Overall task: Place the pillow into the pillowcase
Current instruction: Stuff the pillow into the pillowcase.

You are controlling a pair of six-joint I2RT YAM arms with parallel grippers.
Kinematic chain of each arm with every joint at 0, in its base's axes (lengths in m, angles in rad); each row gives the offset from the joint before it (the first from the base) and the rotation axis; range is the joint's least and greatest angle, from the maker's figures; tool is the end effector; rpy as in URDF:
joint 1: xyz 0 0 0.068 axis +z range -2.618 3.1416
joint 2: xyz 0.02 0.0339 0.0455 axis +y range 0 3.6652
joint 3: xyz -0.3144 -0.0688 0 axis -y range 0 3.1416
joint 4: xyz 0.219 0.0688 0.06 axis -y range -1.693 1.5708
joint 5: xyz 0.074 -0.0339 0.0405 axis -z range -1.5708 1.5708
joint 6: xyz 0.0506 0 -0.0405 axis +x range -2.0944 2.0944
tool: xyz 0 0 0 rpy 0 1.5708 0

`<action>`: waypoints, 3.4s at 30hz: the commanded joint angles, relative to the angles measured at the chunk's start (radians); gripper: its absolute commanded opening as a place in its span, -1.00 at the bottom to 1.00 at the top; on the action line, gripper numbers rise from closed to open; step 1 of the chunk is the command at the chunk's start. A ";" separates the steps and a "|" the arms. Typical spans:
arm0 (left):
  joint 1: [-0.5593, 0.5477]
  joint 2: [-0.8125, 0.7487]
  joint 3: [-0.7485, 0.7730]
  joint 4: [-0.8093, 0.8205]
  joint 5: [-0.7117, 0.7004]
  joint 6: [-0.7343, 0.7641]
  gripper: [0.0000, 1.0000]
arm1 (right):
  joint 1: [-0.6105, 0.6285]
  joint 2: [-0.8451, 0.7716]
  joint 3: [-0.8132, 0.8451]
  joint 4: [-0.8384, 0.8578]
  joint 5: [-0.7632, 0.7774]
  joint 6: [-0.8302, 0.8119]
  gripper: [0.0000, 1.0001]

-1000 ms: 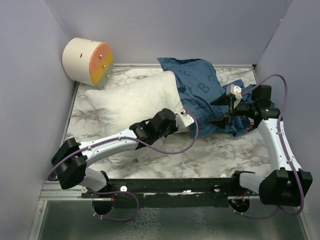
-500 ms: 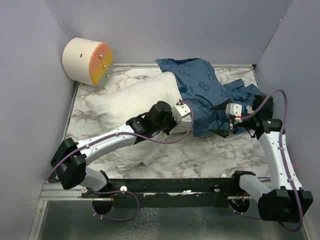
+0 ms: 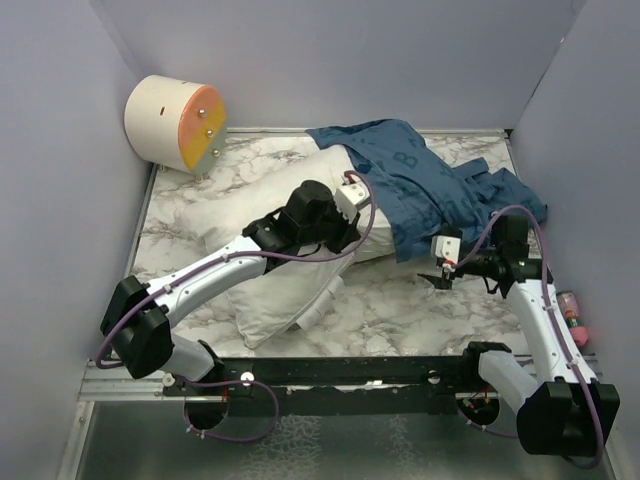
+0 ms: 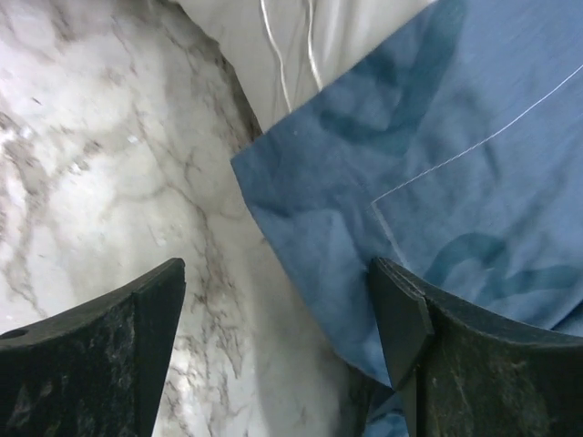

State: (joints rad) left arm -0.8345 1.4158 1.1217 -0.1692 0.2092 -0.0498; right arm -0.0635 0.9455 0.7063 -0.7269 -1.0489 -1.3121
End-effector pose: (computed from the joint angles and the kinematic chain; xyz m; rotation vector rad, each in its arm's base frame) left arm 0.1997 -0.2360 0.3629 0.9316 1.8938 -0.7570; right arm 0.1219 0.0362 0.2932 -1.4590 1.4091 0.4969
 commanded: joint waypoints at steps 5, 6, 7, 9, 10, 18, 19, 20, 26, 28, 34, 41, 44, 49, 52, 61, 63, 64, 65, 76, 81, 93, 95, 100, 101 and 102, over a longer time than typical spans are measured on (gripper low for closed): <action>0.007 -0.011 0.097 0.095 0.208 -0.105 -1.00 | 0.011 -0.039 -0.080 0.424 0.291 0.205 0.37; 0.009 -0.010 0.097 0.096 0.213 -0.107 -1.00 | 0.011 -0.038 -0.080 0.466 0.314 0.246 0.31; 0.011 -0.009 0.100 0.098 0.217 -0.111 -1.00 | 0.012 -0.036 -0.078 0.507 0.333 0.287 0.23; 0.013 -0.005 0.106 0.101 0.231 -0.119 -1.00 | 0.013 -0.031 -0.074 0.578 0.362 0.360 0.08; 0.015 -0.003 0.111 0.104 0.236 -0.123 -1.00 | 0.013 -0.028 -0.071 0.610 0.374 0.395 0.00; 0.033 0.015 0.157 0.095 0.273 -0.127 -1.00 | 0.013 -0.014 0.024 0.570 0.291 0.544 -0.98; 0.040 0.017 0.164 0.091 0.279 -0.125 -1.00 | 0.013 -0.014 0.057 0.525 0.250 0.542 -0.99; 0.047 0.021 0.172 0.088 0.287 -0.124 -1.00 | 0.013 -0.013 0.084 0.479 0.208 0.539 -0.99; 0.097 0.032 0.196 0.088 0.353 -0.139 -1.00 | 0.013 -0.003 0.247 0.191 0.218 0.404 0.01; 0.112 0.037 0.203 0.089 0.378 -0.144 -1.00 | 0.013 -0.004 0.273 0.152 0.273 0.363 0.34; 0.155 0.048 0.218 0.090 0.435 -0.157 -1.00 | 0.013 0.075 0.283 0.104 0.446 0.257 0.66; 0.183 0.057 0.228 0.084 0.481 -0.159 -1.00 | 0.013 0.149 0.243 0.240 0.509 0.260 0.62; 0.188 0.064 0.228 0.086 0.494 -0.166 -1.00 | 0.013 0.165 0.252 0.268 0.465 0.278 0.57; 0.196 0.073 0.228 0.096 0.510 -0.178 -1.00 | 0.014 0.172 0.260 0.294 0.417 0.291 0.43; 0.199 0.081 0.228 0.103 0.520 -0.187 -1.00 | 0.017 0.178 0.266 0.294 0.382 0.306 0.21; 0.210 0.102 0.285 0.103 0.526 -0.199 -1.00 | 0.019 0.134 0.417 0.298 0.188 0.525 -0.99; 0.210 0.118 0.319 0.092 0.524 -0.203 -1.00 | 0.019 0.144 0.530 0.312 0.099 0.650 -0.98; 0.210 0.129 0.342 0.086 0.523 -0.206 -1.00 | 0.019 0.160 0.597 0.321 0.051 0.717 -0.99; 0.210 0.139 0.370 0.077 0.518 -0.211 -1.00 | 0.019 0.180 0.665 0.330 -0.008 0.788 -0.99; 0.221 0.188 0.437 0.133 0.391 -0.262 -1.00 | 0.130 0.344 0.858 0.393 -0.223 1.126 -0.99; 0.271 0.196 0.284 0.277 0.353 -0.352 -1.00 | 0.228 0.419 0.711 0.283 -0.019 0.997 -0.99; 0.428 0.335 0.138 0.349 0.240 -0.428 -1.00 | 0.202 0.579 0.921 0.081 -0.031 0.990 0.08; 0.445 0.356 0.151 0.322 0.248 -0.414 -1.00 | 0.137 0.526 0.941 0.109 -0.101 1.034 0.36; 0.473 0.395 0.205 0.223 0.285 -0.369 -1.00 | 0.039 0.376 0.873 0.144 -0.081 1.037 0.66; 0.473 0.396 0.211 0.215 0.289 -0.359 -1.00 | 0.032 0.351 0.843 0.143 -0.051 1.022 0.66; 0.473 0.394 0.217 0.203 0.293 -0.348 -1.00 | 0.022 0.328 0.812 0.140 -0.021 1.010 0.66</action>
State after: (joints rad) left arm -0.3820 1.7584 1.3415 0.2020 0.5625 -0.4683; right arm -0.0166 1.3880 1.5997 -0.5732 -1.1015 -0.2920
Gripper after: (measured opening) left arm 0.040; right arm 0.824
